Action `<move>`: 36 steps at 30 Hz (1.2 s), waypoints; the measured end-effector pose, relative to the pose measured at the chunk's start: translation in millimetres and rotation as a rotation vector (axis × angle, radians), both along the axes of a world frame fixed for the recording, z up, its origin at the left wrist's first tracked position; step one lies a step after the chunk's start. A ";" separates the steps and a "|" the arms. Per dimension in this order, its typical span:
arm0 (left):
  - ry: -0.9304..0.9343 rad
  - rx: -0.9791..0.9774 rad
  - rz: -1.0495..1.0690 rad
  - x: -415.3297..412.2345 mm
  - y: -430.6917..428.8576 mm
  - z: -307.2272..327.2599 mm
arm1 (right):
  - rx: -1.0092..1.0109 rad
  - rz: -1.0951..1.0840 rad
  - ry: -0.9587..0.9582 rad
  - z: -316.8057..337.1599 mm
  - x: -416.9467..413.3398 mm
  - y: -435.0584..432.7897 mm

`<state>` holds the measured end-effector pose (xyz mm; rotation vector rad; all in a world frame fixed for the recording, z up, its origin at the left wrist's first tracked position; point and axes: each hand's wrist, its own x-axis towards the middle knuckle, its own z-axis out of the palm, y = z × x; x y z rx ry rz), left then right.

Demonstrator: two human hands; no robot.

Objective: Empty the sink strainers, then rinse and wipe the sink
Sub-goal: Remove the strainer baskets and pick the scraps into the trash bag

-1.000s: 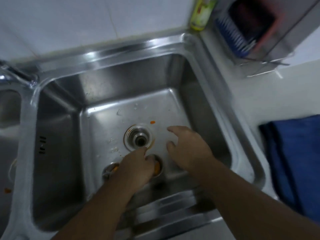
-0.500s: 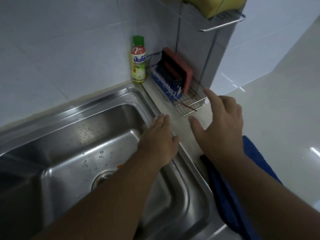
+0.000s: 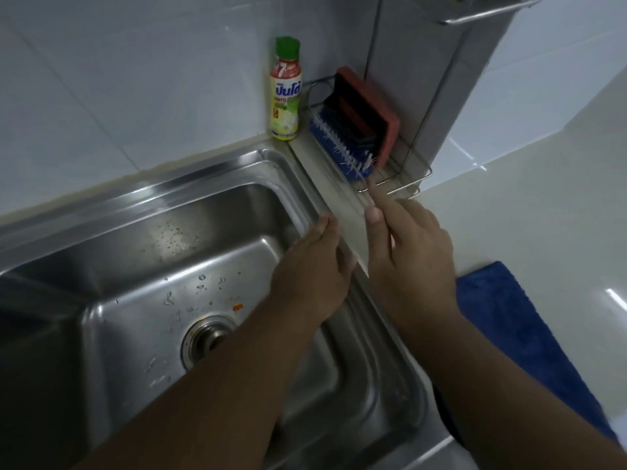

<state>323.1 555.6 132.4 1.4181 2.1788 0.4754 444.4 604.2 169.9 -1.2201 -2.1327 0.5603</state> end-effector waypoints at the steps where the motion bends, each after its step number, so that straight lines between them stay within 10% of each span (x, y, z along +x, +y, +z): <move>1: -0.009 0.085 0.074 -2.9 -15.1 -2.6 | 0.020 0.032 0.050 -0.7 4.0 -16.9; 6: -0.097 0.061 0.408 -32.4 -122.2 -40.9 | -0.118 0.318 0.068 -25.9 -17.0 -82.1; 10: -0.196 -0.248 0.470 -58.0 -182.5 -74.2 | -0.559 0.511 -0.327 -64.6 -68.9 -93.5; 17: -0.226 -0.502 0.511 -66.7 -208.0 -114.4 | -0.764 0.604 -0.718 -143.3 -104.0 -106.8; 28: -0.130 -0.327 0.440 -70.9 -212.3 -99.0 | -0.657 0.768 -0.711 -140.8 -97.6 -130.6; 36: -0.049 0.186 0.544 -70.3 -231.9 2.7 | -0.519 0.582 -0.247 -55.1 -94.3 -135.1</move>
